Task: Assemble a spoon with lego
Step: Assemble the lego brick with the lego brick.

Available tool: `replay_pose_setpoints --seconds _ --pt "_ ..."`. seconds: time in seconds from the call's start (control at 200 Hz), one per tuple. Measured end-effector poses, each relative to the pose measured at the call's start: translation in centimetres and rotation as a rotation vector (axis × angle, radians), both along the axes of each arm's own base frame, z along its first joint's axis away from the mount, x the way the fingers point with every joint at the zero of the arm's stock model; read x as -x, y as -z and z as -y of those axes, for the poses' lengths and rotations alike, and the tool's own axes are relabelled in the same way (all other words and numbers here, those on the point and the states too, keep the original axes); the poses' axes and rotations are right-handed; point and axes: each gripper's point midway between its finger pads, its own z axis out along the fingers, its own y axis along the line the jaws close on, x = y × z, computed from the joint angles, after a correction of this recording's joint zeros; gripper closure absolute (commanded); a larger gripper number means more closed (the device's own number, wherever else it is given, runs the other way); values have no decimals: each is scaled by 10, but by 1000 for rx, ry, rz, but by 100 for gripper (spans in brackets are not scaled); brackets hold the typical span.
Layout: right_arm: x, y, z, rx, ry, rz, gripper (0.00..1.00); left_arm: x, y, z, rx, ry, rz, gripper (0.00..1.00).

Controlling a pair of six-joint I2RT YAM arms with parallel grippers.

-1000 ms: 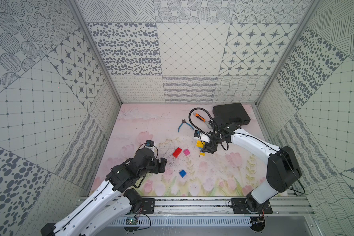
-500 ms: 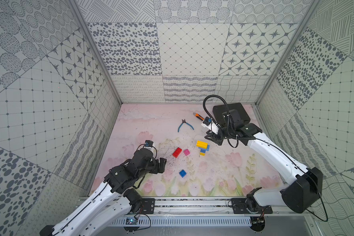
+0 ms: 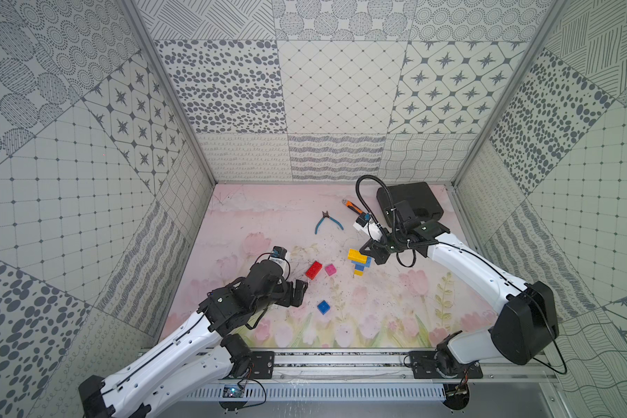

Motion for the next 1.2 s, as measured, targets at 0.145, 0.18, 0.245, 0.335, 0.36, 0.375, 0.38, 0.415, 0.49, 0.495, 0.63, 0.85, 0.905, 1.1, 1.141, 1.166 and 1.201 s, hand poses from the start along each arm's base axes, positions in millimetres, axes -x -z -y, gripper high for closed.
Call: replay_pose_setpoints --seconds 0.145,0.18,0.245,0.335,0.36,0.375,0.38,0.415,0.49,0.495,0.63,0.85,0.905,1.1,1.141,1.166,1.201 --pt "2 4 -1 -2 4 -16 100 -1 -2 9 2 30 19 2" --pt "2 4 -2 -3 7 -16 100 -2 -3 10 4 35 24 2" --pt "2 5 -2 -4 10 -19 100 -2 -3 12 4 41 29 2" --pt "1 7 -2 -4 13 -23 100 -3 -4 13 2 46 35 2" --pt "0 7 -3 -4 13 -23 100 -3 -4 13 4 46 38 2" --pt "0 8 -3 -4 14 -25 100 -4 -5 13 5 46 39 2" --pt "0 8 -3 -4 15 -25 100 -4 -5 13 5 46 39 2" --pt "-1 9 -3 -3 16 -27 100 -4 -5 14 6 49 43 2" --pt "-2 12 -4 1 17 -31 100 -5 -6 15 8 51 50 2" --pt "-2 12 -4 1 17 -31 100 -5 -6 15 8 52 50 2" --pt "-5 18 -4 11 23 -39 100 -5 -8 15 10 54 56 2" --pt "-11 33 -3 22 35 -63 100 -5 -9 15 10 56 61 2" --pt "-11 32 -4 20 34 -62 100 -5 -9 15 11 57 64 2" --pt "-12 32 -5 12 32 -58 100 -5 -11 13 14 54 71 2" --pt "-12 32 -5 10 33 -60 100 -5 -11 13 14 53 72 2" --pt "-12 31 -5 10 33 -60 100 -5 -11 13 13 53 72 2" --pt "-12 31 -5 9 33 -60 100 -5 -12 13 13 53 72 2"
